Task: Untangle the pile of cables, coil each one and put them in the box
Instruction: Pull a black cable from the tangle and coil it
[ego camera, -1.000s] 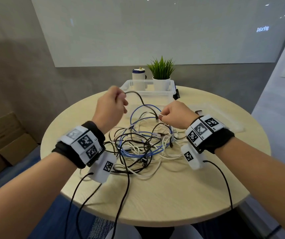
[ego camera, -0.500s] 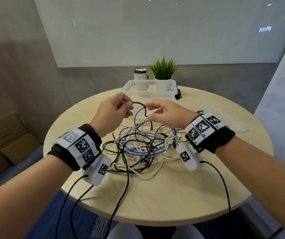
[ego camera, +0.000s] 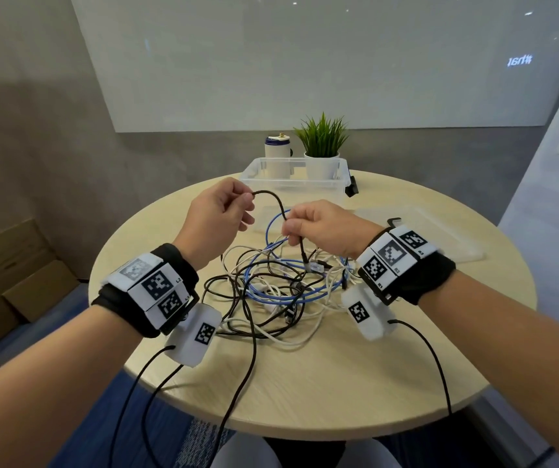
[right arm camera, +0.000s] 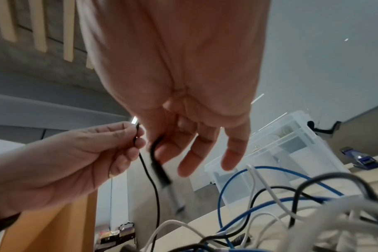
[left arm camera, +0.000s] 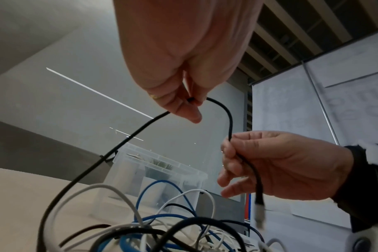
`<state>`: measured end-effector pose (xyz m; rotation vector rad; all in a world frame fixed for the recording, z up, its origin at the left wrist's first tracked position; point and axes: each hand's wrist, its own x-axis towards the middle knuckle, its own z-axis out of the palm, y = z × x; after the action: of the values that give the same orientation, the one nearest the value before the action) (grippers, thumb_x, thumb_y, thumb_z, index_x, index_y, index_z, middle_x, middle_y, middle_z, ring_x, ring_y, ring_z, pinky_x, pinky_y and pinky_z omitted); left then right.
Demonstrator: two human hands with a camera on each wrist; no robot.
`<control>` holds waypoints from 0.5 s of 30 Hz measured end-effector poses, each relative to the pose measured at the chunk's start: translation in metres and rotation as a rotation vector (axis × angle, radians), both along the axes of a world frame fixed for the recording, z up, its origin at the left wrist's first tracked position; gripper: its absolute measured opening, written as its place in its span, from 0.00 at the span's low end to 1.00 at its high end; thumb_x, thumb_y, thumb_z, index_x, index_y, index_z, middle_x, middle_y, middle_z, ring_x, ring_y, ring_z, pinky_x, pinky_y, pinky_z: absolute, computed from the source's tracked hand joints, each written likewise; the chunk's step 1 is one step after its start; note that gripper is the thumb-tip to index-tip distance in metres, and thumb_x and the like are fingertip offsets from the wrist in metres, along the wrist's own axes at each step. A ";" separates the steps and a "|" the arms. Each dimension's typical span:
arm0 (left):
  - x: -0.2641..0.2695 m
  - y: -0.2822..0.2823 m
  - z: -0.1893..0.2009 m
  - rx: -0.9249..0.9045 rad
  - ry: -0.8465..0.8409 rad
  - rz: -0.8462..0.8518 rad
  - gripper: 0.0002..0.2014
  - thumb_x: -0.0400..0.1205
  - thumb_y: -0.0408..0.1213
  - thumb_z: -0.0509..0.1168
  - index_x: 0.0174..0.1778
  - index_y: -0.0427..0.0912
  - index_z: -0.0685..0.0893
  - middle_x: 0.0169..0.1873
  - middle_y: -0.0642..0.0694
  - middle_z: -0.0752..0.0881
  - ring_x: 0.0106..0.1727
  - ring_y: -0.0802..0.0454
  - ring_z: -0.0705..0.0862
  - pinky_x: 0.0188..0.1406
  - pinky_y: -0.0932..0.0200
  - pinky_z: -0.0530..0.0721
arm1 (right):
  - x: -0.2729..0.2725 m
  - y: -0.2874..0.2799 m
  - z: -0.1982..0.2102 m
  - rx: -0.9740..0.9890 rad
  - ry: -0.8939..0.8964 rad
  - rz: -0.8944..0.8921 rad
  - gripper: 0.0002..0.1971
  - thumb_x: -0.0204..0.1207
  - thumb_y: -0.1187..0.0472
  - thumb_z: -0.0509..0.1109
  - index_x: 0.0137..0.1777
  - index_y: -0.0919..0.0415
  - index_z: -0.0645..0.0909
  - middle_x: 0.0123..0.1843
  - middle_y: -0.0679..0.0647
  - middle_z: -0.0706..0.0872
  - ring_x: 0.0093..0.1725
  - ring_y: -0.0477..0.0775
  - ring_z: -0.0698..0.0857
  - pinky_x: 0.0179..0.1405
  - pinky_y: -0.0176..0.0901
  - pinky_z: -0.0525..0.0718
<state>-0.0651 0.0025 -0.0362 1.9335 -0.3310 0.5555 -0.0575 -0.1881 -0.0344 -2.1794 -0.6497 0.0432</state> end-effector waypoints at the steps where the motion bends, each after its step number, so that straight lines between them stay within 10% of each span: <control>1: 0.000 0.002 0.000 0.074 0.012 0.038 0.08 0.84 0.32 0.60 0.42 0.46 0.79 0.35 0.48 0.84 0.28 0.60 0.83 0.24 0.73 0.76 | -0.001 0.000 0.002 0.075 0.016 -0.015 0.10 0.84 0.63 0.60 0.42 0.57 0.79 0.35 0.53 0.85 0.40 0.53 0.81 0.45 0.46 0.79; 10: -0.010 -0.003 -0.021 0.624 0.250 -0.036 0.11 0.85 0.31 0.58 0.55 0.43 0.85 0.40 0.44 0.85 0.22 0.55 0.80 0.20 0.73 0.74 | -0.007 0.006 0.013 0.739 0.239 -0.026 0.17 0.88 0.55 0.54 0.38 0.60 0.70 0.22 0.52 0.78 0.20 0.50 0.76 0.24 0.39 0.72; 13: -0.016 -0.006 -0.028 0.700 0.323 -0.137 0.13 0.85 0.30 0.59 0.57 0.46 0.85 0.31 0.52 0.82 0.22 0.55 0.81 0.23 0.73 0.74 | -0.007 0.007 0.019 1.019 0.313 -0.016 0.16 0.88 0.57 0.51 0.40 0.62 0.71 0.36 0.59 0.88 0.33 0.54 0.88 0.26 0.39 0.82; 15: -0.018 -0.005 -0.030 0.729 0.350 -0.173 0.13 0.85 0.30 0.58 0.56 0.47 0.85 0.29 0.54 0.80 0.22 0.56 0.81 0.22 0.75 0.73 | -0.003 0.005 0.021 1.179 0.342 -0.019 0.15 0.88 0.59 0.51 0.43 0.64 0.72 0.51 0.65 0.87 0.51 0.58 0.89 0.44 0.47 0.89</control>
<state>-0.0835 -0.0029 -0.0663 2.6128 -0.5145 -0.0490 -0.0603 -0.1832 -0.0136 -1.0010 -0.3063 0.0140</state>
